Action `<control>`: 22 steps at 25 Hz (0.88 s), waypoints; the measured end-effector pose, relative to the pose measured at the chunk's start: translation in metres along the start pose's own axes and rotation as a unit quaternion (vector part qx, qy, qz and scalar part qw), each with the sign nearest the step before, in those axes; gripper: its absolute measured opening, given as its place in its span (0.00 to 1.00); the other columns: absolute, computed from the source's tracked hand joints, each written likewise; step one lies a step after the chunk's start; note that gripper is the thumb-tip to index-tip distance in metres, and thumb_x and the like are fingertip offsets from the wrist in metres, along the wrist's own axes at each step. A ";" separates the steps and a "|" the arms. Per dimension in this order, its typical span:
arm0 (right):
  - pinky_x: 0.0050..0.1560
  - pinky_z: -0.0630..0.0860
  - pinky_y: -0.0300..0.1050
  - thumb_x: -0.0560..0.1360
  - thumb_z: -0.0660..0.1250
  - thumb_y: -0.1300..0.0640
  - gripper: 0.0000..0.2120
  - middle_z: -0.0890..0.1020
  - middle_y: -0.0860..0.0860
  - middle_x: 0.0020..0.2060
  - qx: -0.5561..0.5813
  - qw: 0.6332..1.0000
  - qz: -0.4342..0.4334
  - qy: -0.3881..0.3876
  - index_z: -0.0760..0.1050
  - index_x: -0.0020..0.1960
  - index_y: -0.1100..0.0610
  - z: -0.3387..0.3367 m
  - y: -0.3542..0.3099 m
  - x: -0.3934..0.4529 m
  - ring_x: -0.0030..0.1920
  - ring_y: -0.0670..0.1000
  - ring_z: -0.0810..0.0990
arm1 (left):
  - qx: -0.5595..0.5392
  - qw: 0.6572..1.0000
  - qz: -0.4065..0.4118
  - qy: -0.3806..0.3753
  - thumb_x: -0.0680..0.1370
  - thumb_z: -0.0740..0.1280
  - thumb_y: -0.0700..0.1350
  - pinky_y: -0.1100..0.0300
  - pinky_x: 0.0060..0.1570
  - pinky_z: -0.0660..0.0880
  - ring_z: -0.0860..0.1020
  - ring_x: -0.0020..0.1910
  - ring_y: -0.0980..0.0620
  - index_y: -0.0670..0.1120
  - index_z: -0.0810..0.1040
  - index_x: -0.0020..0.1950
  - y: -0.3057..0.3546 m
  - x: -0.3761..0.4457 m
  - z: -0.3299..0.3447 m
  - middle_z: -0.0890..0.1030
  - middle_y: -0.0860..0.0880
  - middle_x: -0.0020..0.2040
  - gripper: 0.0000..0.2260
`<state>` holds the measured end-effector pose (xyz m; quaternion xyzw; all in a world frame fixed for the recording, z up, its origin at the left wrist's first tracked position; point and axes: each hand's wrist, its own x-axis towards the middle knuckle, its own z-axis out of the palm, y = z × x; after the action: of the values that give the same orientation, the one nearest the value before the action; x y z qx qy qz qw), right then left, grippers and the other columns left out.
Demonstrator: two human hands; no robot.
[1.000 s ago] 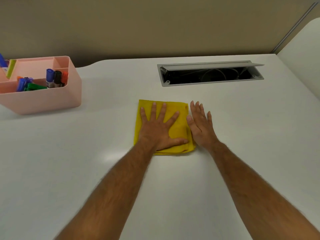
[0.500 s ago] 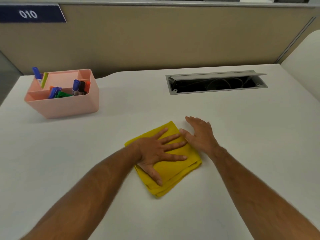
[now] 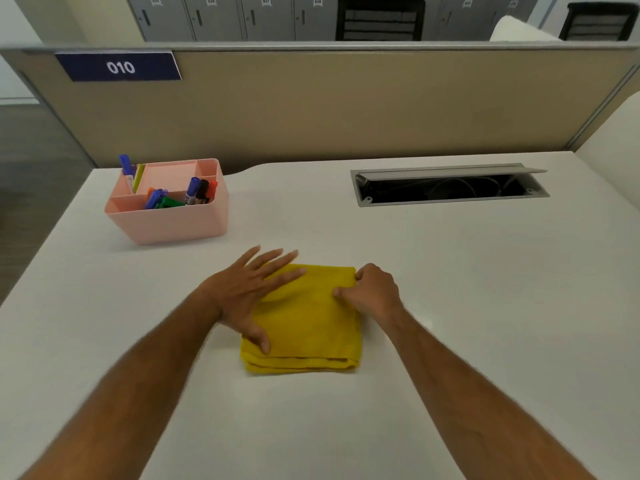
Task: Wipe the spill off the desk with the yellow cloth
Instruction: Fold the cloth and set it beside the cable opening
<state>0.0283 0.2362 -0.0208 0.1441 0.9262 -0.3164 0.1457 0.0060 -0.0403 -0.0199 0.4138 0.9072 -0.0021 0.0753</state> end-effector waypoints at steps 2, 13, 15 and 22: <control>0.44 0.70 0.46 0.63 0.78 0.40 0.30 0.78 0.55 0.50 0.004 1.000 0.027 -0.015 0.73 0.55 0.58 0.001 -0.002 -0.002 0.53 0.57 0.79 | -0.098 0.984 -0.150 0.012 0.55 0.64 0.83 0.43 0.76 0.49 0.50 0.81 0.45 0.61 0.43 0.80 0.001 -0.023 0.006 0.47 0.50 0.83 0.61; 0.44 0.80 0.50 0.68 0.75 0.52 0.16 0.81 0.56 0.45 0.066 0.992 0.103 -0.043 0.76 0.50 0.59 -0.004 -0.006 -0.025 0.45 0.57 0.81 | -0.414 0.747 -0.520 0.019 0.69 0.77 0.56 0.51 0.49 0.76 0.79 0.55 0.40 0.38 0.79 0.53 0.039 -0.007 0.001 0.82 0.38 0.56 0.24; 0.34 0.73 0.46 0.69 0.75 0.56 0.12 0.76 0.55 0.34 0.139 0.980 0.131 -0.058 0.72 0.39 0.58 -0.008 -0.007 -0.028 0.33 0.53 0.75 | -0.446 0.735 -0.509 0.035 0.71 0.77 0.53 0.48 0.55 0.78 0.79 0.55 0.40 0.39 0.80 0.56 0.041 -0.007 -0.002 0.82 0.40 0.57 0.22; 0.38 0.85 0.49 0.76 0.66 0.62 0.05 0.85 0.61 0.37 0.425 0.891 0.140 -0.078 0.77 0.50 0.63 -0.038 -0.019 -0.050 0.34 0.57 0.84 | -0.640 0.600 -0.454 0.155 0.73 0.76 0.50 0.60 0.26 0.71 0.77 0.32 0.49 0.45 0.79 0.53 0.046 -0.015 -0.032 0.82 0.43 0.47 0.15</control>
<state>0.0607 0.2372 0.0360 0.2952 0.6594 -0.6663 0.1848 0.0464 -0.0189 0.0163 -0.2116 0.7457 0.6089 0.1685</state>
